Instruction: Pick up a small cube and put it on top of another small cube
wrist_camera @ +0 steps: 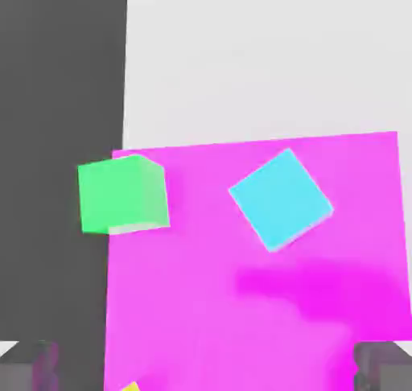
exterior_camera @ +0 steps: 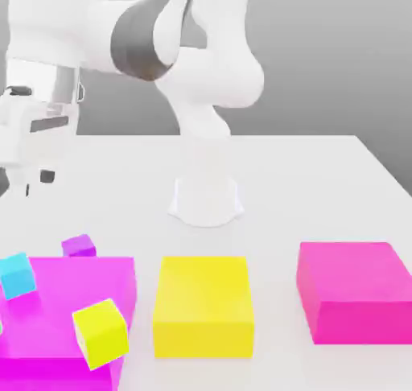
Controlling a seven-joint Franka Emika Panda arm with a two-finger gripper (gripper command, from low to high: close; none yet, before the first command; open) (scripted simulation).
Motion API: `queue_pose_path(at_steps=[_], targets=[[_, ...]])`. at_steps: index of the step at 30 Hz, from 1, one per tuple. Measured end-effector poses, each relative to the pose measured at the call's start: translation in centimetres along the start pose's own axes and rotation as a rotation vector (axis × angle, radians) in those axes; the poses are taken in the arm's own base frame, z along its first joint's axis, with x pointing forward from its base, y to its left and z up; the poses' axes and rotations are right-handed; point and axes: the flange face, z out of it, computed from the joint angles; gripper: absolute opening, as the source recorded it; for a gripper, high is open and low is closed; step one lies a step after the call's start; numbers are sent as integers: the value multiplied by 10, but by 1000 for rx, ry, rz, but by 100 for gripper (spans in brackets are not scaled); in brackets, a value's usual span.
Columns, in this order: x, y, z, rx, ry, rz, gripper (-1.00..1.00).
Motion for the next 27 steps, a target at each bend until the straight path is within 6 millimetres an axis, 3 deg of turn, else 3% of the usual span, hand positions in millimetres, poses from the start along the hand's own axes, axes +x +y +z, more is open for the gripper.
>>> queue_pose_path(at_steps=[5, 11, 14, 19, 20, 27], targets=[[57, 23, 53, -81, 69, 331, 0], [119, 68, 103, -167, 162, 724, 0], [130, 77, 125, -177, 177, 784, 0], [133, 88, 164, -179, 178, 784, 0], [133, 90, 170, -179, 178, 785, -100], [133, 90, 171, -177, 177, 785, -100]])
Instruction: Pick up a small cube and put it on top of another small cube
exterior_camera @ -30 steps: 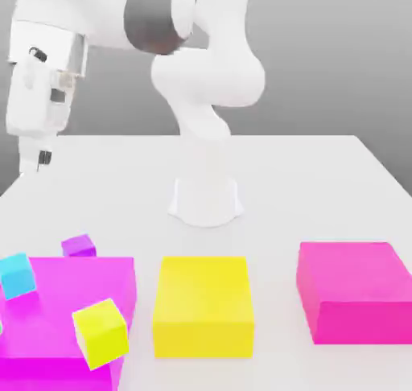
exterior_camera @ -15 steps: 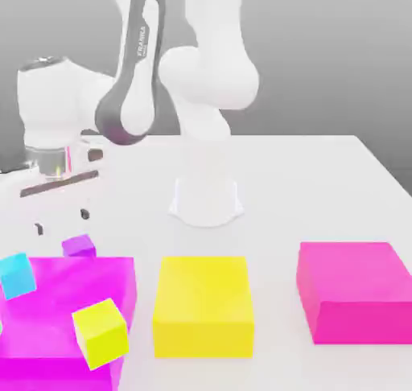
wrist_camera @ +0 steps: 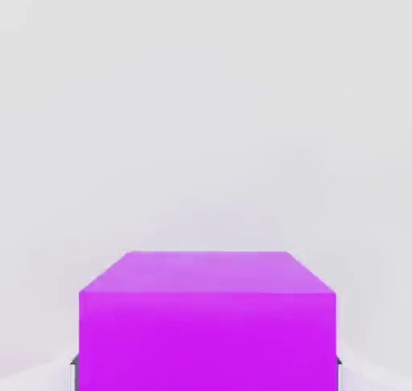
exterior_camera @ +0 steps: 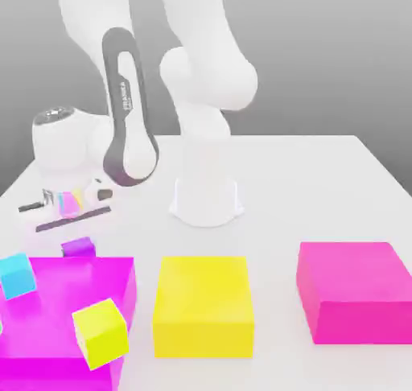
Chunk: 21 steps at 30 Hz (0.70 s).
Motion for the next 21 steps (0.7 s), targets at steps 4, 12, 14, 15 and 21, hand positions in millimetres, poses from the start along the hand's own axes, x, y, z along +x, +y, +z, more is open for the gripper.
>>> queue_pose_path(at_steps=[4, 12, 14, 15, 21], targets=[[-1, -1, -27, 0, 0, 0, -100], [-42, -9, -88, 3, 1, -94, -100], [-67, -13, -105, 3, 1, -150, -100], [-80, -13, -114, 4, 1, -178, -100], [-151, -6, -177, 1, 0, -351, -100]])
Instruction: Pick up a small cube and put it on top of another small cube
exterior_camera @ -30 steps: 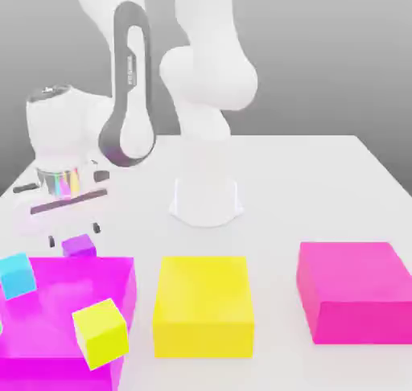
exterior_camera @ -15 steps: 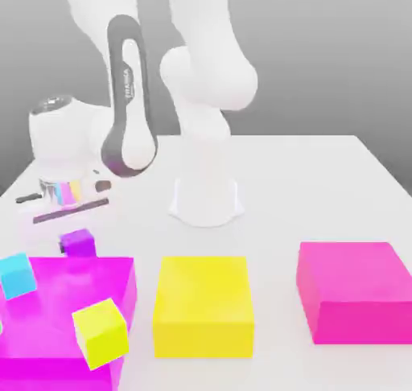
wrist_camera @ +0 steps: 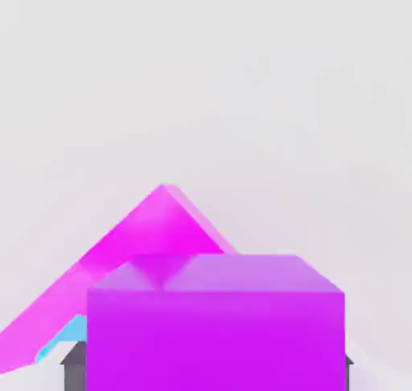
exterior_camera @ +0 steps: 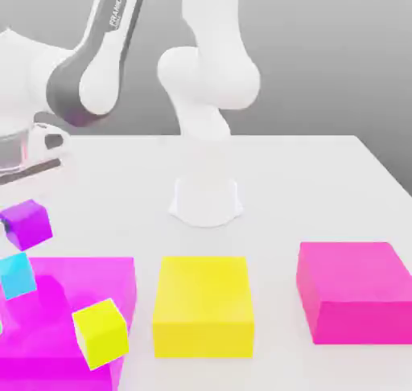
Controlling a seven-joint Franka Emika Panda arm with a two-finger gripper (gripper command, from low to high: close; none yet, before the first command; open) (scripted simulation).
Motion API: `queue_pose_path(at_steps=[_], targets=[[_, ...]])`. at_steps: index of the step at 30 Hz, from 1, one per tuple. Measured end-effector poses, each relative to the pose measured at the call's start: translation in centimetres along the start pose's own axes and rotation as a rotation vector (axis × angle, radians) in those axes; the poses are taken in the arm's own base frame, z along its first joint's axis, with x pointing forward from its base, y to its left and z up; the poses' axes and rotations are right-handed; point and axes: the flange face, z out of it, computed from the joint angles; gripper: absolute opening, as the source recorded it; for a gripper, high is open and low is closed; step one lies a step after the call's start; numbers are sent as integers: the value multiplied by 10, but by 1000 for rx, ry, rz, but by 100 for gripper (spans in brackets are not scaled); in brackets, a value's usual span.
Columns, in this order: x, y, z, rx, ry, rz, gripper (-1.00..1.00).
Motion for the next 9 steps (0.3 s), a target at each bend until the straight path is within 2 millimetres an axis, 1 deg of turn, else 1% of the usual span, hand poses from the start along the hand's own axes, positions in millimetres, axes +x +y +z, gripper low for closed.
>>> queue_pose_path(at_steps=[1, 2, 3, 5, 6, 9], targets=[[-11, -1, -11, 0, -1, -29, -100], [-18, -2, -14, -1, 0, -46, -100], [-21, -4, -7, -1, 0, -52, -100], [-23, -5, 19, -1, 0, -56, -100], [-23, -5, 31, -1, 0, -57, 100], [-23, -5, 31, -1, 0, -58, 100]])
